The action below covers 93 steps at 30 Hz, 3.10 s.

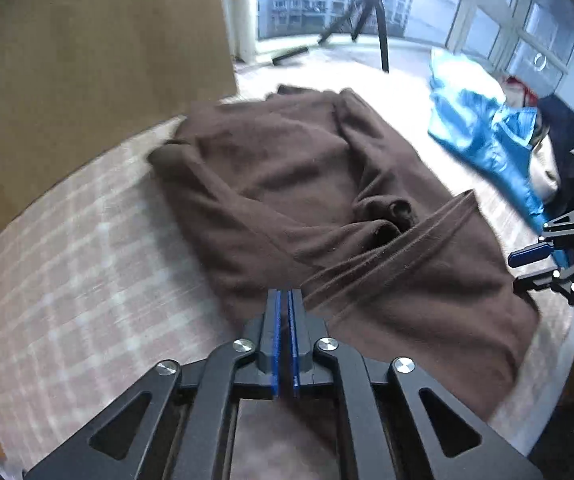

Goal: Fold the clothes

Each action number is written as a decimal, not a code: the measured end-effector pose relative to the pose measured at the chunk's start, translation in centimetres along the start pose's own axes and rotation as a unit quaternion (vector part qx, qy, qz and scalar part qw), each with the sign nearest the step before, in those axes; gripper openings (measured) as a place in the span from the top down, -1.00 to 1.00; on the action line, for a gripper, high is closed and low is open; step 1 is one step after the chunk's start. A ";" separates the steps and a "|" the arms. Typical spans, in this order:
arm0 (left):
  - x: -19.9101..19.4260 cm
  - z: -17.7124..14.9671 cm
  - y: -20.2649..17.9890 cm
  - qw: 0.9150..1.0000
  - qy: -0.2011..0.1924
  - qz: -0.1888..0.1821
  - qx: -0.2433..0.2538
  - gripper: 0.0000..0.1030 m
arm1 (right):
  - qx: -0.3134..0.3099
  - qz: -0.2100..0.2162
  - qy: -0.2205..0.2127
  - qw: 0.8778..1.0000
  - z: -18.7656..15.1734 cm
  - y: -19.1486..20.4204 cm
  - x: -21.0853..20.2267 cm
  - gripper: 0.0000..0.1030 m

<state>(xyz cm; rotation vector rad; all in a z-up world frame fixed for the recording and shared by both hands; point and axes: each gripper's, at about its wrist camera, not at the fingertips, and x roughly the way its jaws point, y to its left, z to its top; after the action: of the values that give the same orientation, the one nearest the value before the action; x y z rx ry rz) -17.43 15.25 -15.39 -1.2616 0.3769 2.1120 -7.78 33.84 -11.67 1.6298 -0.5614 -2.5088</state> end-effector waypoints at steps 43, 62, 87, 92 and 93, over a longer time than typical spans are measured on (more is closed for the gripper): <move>-4.3 -1.3 2.7 0.991 0.011 -0.089 -0.102 0.74 | 0.010 -0.001 -0.064 0.998 6.9 3.1 -4.6 0.61; 9.6 15.0 11.0 1.000 0.025 -0.012 -0.007 0.14 | 0.002 -0.065 -0.046 0.997 24.9 -10.1 5.9 0.05; -8.0 4.4 2.7 0.990 -0.125 -0.050 0.046 0.91 | -0.138 -0.056 -0.186 0.971 11.2 0.8 -8.2 0.90; -5.4 -4.6 -1.2 0.994 -0.062 -0.083 0.043 0.88 | -0.127 -0.073 -0.132 0.980 1.5 1.6 -4.8 0.89; -4.0 -6.3 -1.5 0.995 -0.033 -0.094 0.029 0.87 | -0.120 -0.077 -0.098 0.985 -0.3 1.2 -3.1 0.89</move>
<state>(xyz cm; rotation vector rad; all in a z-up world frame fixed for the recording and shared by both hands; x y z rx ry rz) -10.86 11.44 -14.96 -1.1441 0.2764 1.9632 -6.36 33.55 -8.71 1.4015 -0.1418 -2.7398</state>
